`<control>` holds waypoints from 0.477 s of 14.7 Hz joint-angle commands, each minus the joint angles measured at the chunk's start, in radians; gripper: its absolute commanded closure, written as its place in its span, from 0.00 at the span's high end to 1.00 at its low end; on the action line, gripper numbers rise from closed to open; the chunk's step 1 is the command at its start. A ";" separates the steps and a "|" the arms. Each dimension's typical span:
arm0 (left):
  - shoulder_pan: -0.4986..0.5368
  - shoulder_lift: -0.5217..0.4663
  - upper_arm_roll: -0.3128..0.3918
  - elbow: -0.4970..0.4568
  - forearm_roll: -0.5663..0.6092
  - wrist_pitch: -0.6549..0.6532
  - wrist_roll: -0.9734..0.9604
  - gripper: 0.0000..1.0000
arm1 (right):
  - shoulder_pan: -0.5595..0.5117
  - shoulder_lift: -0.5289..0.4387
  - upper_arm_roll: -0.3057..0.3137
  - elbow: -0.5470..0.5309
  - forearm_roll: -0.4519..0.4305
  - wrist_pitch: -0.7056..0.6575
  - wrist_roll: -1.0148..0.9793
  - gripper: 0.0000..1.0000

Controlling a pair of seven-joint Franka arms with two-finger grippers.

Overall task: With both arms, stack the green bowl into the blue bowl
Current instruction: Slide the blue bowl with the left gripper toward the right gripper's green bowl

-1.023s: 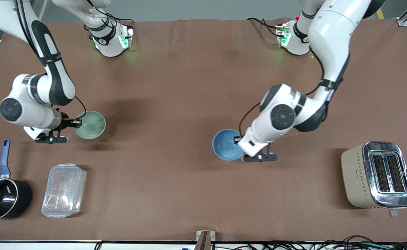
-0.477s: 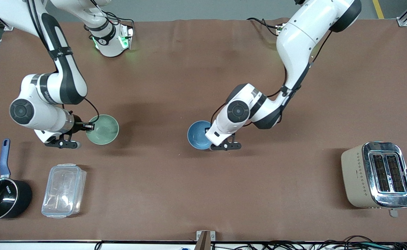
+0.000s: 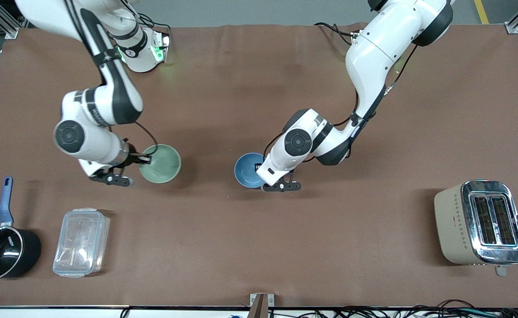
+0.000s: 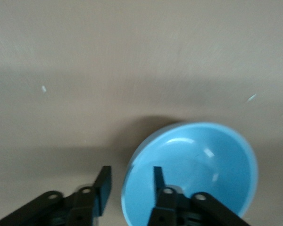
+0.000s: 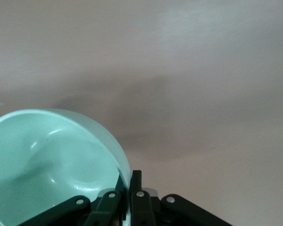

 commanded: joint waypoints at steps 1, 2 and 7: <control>0.045 -0.125 0.032 0.006 0.027 -0.127 -0.015 1.00 | 0.111 -0.003 -0.009 0.044 0.025 -0.009 0.151 0.00; 0.068 -0.168 0.038 0.021 0.030 -0.179 -0.010 1.00 | 0.151 -0.001 -0.009 0.059 0.032 -0.008 0.196 0.00; 0.203 -0.372 0.041 0.023 0.130 -0.393 0.034 1.00 | 0.305 0.072 -0.010 0.172 0.102 0.011 0.384 0.01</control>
